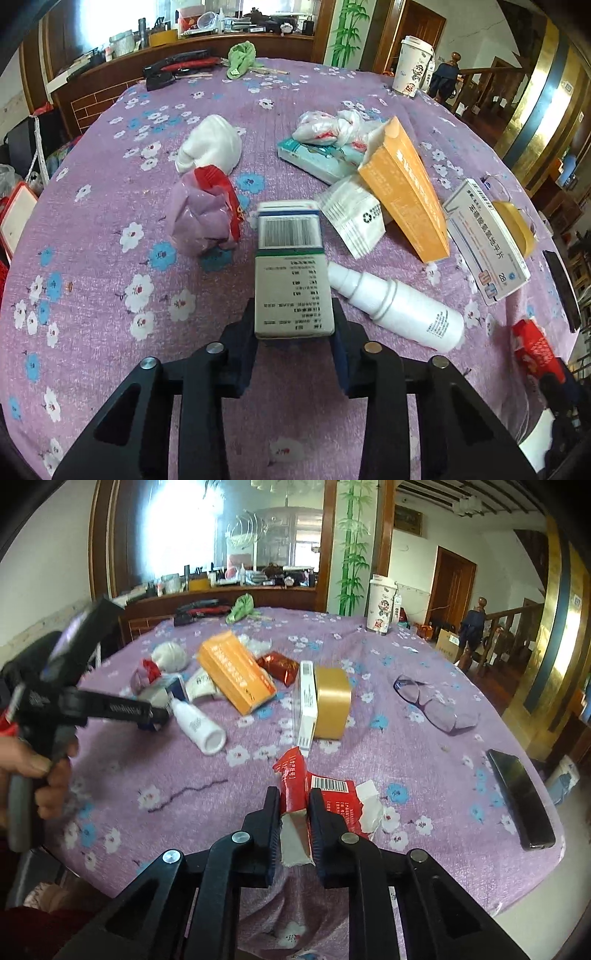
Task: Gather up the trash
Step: 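Grasp the red torn package with the right tool while the left tool grasps the white-green medicine box, then carry both items to the red wastebasket and open both tools to drop them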
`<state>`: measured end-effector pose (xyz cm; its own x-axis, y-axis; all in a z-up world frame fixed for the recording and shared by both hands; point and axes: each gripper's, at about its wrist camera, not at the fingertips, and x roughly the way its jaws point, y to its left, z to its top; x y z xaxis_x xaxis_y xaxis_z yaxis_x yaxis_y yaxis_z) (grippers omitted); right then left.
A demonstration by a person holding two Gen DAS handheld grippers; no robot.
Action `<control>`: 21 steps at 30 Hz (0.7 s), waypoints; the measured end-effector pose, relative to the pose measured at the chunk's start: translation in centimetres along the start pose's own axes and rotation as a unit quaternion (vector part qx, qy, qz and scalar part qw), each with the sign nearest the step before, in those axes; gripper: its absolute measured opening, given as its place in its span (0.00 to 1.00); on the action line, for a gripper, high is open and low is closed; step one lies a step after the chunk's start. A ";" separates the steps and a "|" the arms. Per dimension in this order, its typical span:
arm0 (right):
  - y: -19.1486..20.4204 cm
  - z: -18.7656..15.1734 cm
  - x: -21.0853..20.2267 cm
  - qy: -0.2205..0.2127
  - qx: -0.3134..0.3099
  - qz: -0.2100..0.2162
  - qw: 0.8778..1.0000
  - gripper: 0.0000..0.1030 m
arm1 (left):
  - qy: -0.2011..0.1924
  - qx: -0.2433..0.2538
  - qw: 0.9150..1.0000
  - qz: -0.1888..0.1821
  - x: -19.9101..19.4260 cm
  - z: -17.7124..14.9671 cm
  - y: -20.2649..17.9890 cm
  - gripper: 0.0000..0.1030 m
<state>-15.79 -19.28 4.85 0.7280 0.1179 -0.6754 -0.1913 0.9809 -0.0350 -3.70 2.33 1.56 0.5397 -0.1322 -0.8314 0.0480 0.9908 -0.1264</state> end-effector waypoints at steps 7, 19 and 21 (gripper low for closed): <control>-0.6 1.3 -1.2 -0.020 0.027 0.043 0.999 0.16 | -0.020 0.010 1.000 -0.004 -1.1 -0.2 0.1 0.32; 0.0 3.1 -2.1 -0.035 0.046 0.101 0.993 0.16 | -0.005 0.015 1.000 0.013 -1.0 -1.3 1.0 0.33; 0.3 3.4 -2.2 -0.037 0.042 0.104 0.993 0.16 | -0.006 0.007 1.000 0.013 -0.7 -1.0 1.2 0.32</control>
<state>-15.20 -18.69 8.79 0.7254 0.3278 -0.6052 -0.2896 0.9430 0.1637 -4.86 3.59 1.45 0.5511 -0.1069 -0.8275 0.0456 0.9941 -0.0980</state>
